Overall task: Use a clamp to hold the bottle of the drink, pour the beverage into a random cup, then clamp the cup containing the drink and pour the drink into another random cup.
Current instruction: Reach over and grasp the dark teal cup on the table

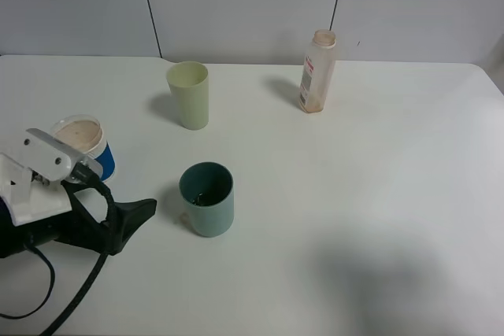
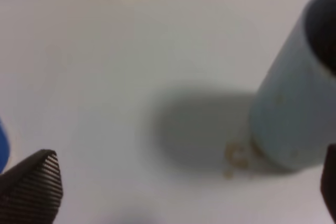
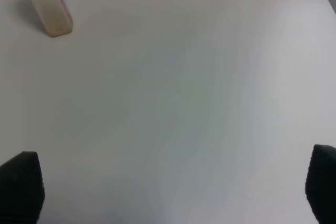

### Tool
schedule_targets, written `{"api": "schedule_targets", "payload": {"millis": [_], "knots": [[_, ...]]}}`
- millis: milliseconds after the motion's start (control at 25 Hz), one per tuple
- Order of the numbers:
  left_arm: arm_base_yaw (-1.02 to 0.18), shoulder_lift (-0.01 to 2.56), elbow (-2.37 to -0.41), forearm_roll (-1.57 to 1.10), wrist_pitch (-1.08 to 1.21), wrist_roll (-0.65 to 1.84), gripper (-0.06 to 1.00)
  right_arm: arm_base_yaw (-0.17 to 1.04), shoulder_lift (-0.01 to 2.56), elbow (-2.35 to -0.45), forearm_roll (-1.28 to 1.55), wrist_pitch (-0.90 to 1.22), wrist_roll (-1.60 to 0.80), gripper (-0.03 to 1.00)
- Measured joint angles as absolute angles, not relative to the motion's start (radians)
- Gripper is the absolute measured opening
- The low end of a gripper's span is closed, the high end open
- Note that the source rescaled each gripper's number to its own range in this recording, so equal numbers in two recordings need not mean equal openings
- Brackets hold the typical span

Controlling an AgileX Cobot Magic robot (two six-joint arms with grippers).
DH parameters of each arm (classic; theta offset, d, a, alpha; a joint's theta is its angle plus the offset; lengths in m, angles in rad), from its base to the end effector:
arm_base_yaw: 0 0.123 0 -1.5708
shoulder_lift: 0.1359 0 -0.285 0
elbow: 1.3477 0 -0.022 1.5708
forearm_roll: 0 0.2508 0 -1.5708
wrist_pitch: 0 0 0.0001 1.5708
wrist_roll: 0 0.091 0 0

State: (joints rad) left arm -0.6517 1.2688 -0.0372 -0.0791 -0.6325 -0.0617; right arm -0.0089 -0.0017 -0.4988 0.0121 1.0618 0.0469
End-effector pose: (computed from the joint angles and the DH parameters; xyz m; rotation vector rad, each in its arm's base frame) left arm 0.1264 -0.0911 0.1401 0.5212 2.0462 -0.4217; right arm -0.0050 0.0010 0.2769 0.0565 2.0443 0.0382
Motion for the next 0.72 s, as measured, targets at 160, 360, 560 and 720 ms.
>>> {"api": "schedule_targets", "payload": {"millis": [160, 360, 560, 720], "knots": [[-0.652, 1.443, -0.027, 0.016, -0.834, -0.137, 1.0, -0.009, -0.002, -0.499, 0.012, 1.062, 0.047, 1.0], [-0.652, 1.678, -0.024, 0.082, -1.089, -0.169, 1.0, -0.009, -0.002, -0.499, 0.012, 1.062, 0.047, 1.0], [-0.652, 1.877, -0.024, 0.126, -1.197, -0.174, 1.0, -0.009, -0.002, -0.499, 0.012, 1.062, 0.047, 1.0], [-0.652, 1.942, -0.023, 0.181, -1.208, -0.176, 1.0, -0.009, -0.002, -0.499, 0.012, 1.062, 0.047, 1.0]]}}
